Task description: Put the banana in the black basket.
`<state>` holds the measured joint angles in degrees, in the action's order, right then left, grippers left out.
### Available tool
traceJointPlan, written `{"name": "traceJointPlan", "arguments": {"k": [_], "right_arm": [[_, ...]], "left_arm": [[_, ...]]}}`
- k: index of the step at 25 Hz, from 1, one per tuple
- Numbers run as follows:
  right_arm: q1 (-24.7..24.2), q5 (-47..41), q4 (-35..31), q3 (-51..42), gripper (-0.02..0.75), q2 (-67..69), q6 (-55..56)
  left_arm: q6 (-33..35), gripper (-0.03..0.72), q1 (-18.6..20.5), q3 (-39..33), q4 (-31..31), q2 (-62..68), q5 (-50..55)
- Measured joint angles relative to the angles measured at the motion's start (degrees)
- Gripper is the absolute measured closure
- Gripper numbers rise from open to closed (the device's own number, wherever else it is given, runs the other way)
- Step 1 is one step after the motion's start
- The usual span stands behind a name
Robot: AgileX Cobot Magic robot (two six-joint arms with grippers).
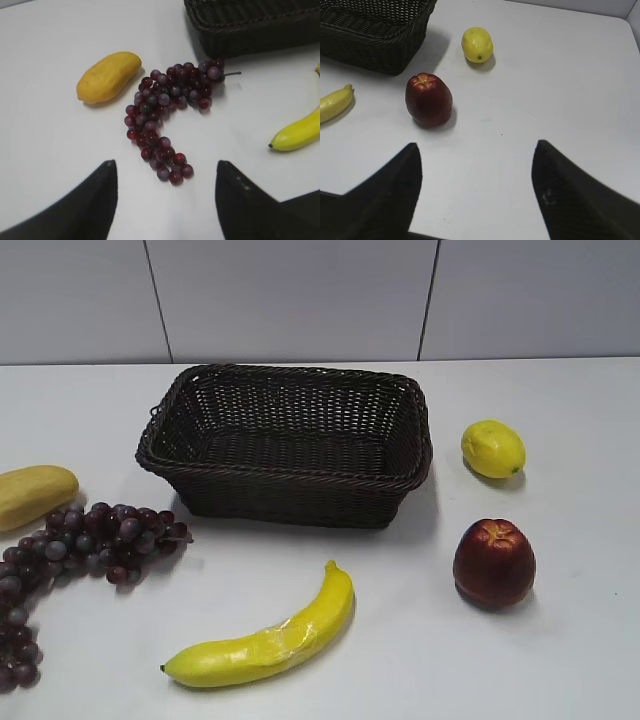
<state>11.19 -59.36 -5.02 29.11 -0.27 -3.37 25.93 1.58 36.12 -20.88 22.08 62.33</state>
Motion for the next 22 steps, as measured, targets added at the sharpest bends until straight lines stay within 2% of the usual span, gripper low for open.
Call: {"name": "traceJointPlan", "arguments": {"k": [3,7,15,19,22], "right_arm": [[0.0,0.0,0.0,0.0,0.218,0.0,0.0],[0.0,0.0,0.0,0.0,0.218,0.0,0.0],[0.0,0.0,0.0,0.0,0.218,0.0,0.0],[0.0,0.0,0.0,0.0,0.218,0.0,0.0],[0.0,0.0,0.0,0.0,0.218,0.0,0.0]], "left_arm": [[1.06,0.096,-1.27,1.53,-1.03,6.2,-0.3],[1.25,0.097,-6.85,2.66,-0.02,12.12,-0.92],[1.29,0.098,-24.39,2.79,5.47,24.14,-1.78],[-1.11,0.099,-32.7,3.8,7.1,33.52,-6.01],[-4.27,0.099,-38.86,7.47,8.87,41.47,-8.6]]}}
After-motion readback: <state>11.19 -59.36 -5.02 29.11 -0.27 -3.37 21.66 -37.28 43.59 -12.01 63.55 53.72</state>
